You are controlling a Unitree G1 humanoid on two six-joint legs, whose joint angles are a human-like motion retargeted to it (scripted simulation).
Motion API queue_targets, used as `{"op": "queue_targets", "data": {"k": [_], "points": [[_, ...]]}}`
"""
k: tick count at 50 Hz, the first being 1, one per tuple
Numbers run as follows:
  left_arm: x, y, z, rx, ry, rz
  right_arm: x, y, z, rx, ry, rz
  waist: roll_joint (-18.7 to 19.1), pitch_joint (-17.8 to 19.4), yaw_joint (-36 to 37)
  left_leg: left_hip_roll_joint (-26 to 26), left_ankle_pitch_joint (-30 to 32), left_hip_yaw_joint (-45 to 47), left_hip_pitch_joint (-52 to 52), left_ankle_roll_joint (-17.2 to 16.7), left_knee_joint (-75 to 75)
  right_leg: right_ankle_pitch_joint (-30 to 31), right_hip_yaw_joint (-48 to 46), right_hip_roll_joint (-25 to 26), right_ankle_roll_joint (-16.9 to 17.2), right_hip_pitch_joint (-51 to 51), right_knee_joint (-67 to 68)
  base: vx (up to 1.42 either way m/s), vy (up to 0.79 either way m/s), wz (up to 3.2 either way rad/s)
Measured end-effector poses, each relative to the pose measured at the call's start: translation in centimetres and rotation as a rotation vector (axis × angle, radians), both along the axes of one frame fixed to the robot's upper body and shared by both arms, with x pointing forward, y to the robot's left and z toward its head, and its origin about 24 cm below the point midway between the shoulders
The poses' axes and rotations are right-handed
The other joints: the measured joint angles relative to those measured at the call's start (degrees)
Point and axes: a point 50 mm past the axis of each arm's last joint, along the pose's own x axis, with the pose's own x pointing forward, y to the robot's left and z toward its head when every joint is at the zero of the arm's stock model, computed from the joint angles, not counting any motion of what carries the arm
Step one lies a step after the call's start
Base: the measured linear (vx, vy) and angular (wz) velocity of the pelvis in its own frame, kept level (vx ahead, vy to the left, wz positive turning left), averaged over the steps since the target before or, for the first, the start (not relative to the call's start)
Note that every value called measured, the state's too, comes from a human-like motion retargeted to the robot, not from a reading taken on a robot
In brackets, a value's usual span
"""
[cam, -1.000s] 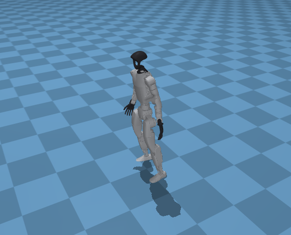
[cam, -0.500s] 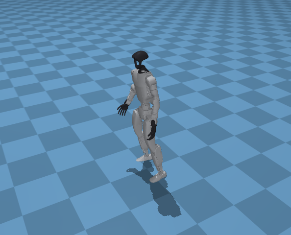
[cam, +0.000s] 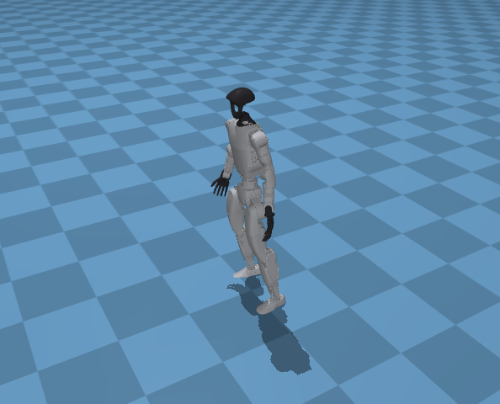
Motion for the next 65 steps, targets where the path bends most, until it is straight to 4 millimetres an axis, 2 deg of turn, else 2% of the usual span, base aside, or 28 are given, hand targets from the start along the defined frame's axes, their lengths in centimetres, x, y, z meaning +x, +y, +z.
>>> {"op": "queue_targets", "data": {"k": [5, 10, 15, 18, 22, 25, 27, 30, 33, 37, 40, 42, 46, 50, 53, 55, 57, 60, 65], "points": [[-0.5, 1.0, 0.2, 0.025, -0.003, 0.112, -0.9, -1.4, 0.5, -0.042, -0.022, -0.144, 0.5, 1.7, -0.1, 0.4, -0.4, -0.3, 1.0, -0.4, 0.2, 0.2, -0.4, 0.5, 0.0, 1.5, -0.4, 0.0, 0.0, 0.0], [-0.6, 3.0, 0.6, 0.048, 0.011, 0.164, -1.3, -3.5, 1.3, -0.064, -0.017, -0.223, 0.2, -0.1, 0.2, 0.1, 0.1, 0.0, -0.2, -0.1, -0.1, 0.2, 0.0, 0.1, 0.0, -0.2, -0.1, 0.0, 0.0, 0.0], [0.7, 7.2, 2.1, 0.122, 0.032, 0.156, 0.1, -7.5, 3.7, -0.146, -0.017, -0.251, 0.6, -1.2, 0.0, 0.1, 0.1, -0.1, -0.2, -0.2, -0.1, 0.2, -0.1, 0.2, 0.0, -0.1, -0.2, 0.0, 0.0, 0.0], [2.7, 11.0, 4.2, 0.214, 0.015, 0.156, 2.6, -10.6, 6.3, -0.23, -0.062, -0.263, 1.0, -2.2, -0.2, 0.2, 0.0, -0.1, 0.0, -0.3, -0.1, 0.2, -0.1, 0.2, 0.0, 0.1, -0.3, 0.0, 0.0, 0.0], [7.4, 16.3, 9.0, 0.38, -0.096, 0.198, 7.7, -14.6, 11.5, -0.368, -0.19, -0.269, 1.7, -3.8, -0.4, 0.2, 0.0, 0.0, 0.2, -0.4, -0.2, 0.3, -0.1, 0.2, 0.0, 0.4, -0.4, 0.0, 0.0, 0.0], [12.4, 19.6, 14.4, 0.495, -0.264, 0.25, 12.6, -16.5, 16.6, -0.465, -0.324, -0.252, 2.2, -4.7, -0.5, 0.2, 0.0, 0.1, 0.5, -0.5, -0.1, 0.2, -0.1, 0.2, 0.0, 0.6, -0.2, 0.0, 0.0, 0.0], [15.8, 21.0, 18.5, 0.553, -0.404, 0.27, 15.9, -17.0, 20.3, -0.521, -0.414, -0.217, 2.5, -5.5, -0.6, 0.2, 0.0, 0.1, 0.7, -0.5, -0.1, 0.2, -0.1, 0.1, 0.0, 0.8, -0.1, 0.0, 0.0, 0.0], [20.6, 21.8, 25.2, 0.623, -0.619, 0.265, 20.7, -16.6, 25.9, -0.596, -0.543, -0.137, 2.9, -6.8, -0.7, 0.1, 0.0, 0.2, 0.9, -0.6, -0.1, 0.2, -0.1, 0.1, 0.0, 0.9, 0.0, 0.0, 0.0, 0.0], [25.0, 20.9, 32.1, 0.69, -0.824, 0.213, 25.5, -14.5, 31.4, -0.653, -0.676, -0.02, 3.4, -8.0, -0.9, 0.1, 0.0, 0.3, 1.0, -0.7, 0.0, 0.1, 0.0, 0.0, 0.0, 0.6, 0.6, 0.0, 0.0, 0.0], [29.8, 17.3, 41.1, 0.768, -1.083, 0.061, 31.2, -9.3, 38.1, -0.696, -0.851, 0.214, 4.2, -9.2, -1.2, 0.3, 0.0, 0.5, 0.8, -1.0, 0.1, 0.2, 0.2, 0.1, 0.0, 0.6, 0.3, 0.0, 0.0, 0.0], [32.4, 12.9, 47.2, 0.82, -1.261, -0.12, 34.6, -4.0, 42.1, -0.701, -0.97, 0.44, 4.6, -9.9, -1.2, 0.4, 0.0, 0.7, 0.7, -1.3, 0.3, 0.3, 0.4, 0.3, 0.0, 0.4, 0.4, 0.0, 0.0, 0.0], [33.6, 9.4, 50.7, 0.842, -1.378, -0.266, 36.3, 0.0, 44.1, -0.689, -1.041, 0.61, 4.8, -10.2, -1.1, 0.6, 0.0, 0.9, 0.6, -1.4, 0.4, 0.4, 0.5, 0.4, 0.0, 0.2, 0.4, 0.0, 0.0, 0.0], [34.8, 1.4, 55.9, 0.846, -1.596, -0.616, 38.2, 8.8, 46.5, -0.622, -1.159, 0.982, 5.1, -10.4, -1.0, 0.7, 0.0, 1.2, 0.3, -1.6, 0.6, 0.5, 0.9, 0.6, 0.0, -0.1, 0.4, 0.0, 0.0, 0.0], [33.8, -6.3, 58.5, 0.844, -1.793, -0.907, 37.8, 17.5, 47.5, -0.533, -1.339, 1.229, 5.2, -10.4, -1.2, 0.7, 0.0, 1.4, 0.1, -1.7, 0.7, 0.7, 1.1, 0.5, 0.0, -0.4, 0.3, 0.0, 0.0, 0.0], [32.1, -11.6, 58.9, 0.776, -1.922, -1.158, 36.2, 23.2, 47.1, -0.404, -1.443, 1.45, 5.4, -10.4, -1.1, 0.9, 0.0, 1.7, -0.2, -1.9, 0.7, 0.9, 1.4, 0.8, 0.0, -0.8, 0.2, 0.0, 0.0, 0.0], [30.6, -14.3, 58.8, 0.697, -1.989, -1.311, 34.5, 26.9, 46.9, -0.234, -1.528, 1.542, 5.8, -11.0, -0.8, 1.8, 0.6, 2.4, -1.5, -2.2, 0.4, 1.7, 1.7, 2.0, 0.0, -2.6, -0.3, -0.04, -0.09, -0.24], [29.0, -16.8, 58.2, 0.632, -2.035, -1.469, 32.7, 29.4, 46.4, -0.135, -1.567, 1.67, 5.8, -11.0, -0.8, 1.8, 0.6, 2.5, -1.8, -2.2, 0.4, 1.8, 1.8, 2.0, 0.0, -2.9, -0.3, -0.01, -0.03, -0.07], [26.9, -19.6, 57.0, 0.538, -2.071, -1.668, 30.2, 32.0, 45.3, -0.014, -1.596, 1.832, 5.9, -11.0, -0.7, 1.8, 0.6, 2.5, -2.0, -2.2, 0.5, 1.9, 1.9, 2.1, 0.0, -3.1, -0.4, 0.0, 0.0, 0.0], [24.9, -21.6, 55.5, 0.446, -2.091, -1.816, 27.3, 34.0, 44.0, 0.095, -1.604, 1.99, 5.8, -10.7, -0.8, 1.7, 0.5, 2.4, -1.9, -2.2, 0.6, 1.8, 1.9, 2.0, 0.0, -2.9, -0.3, 0.0, 0.0, 0.0]]}}
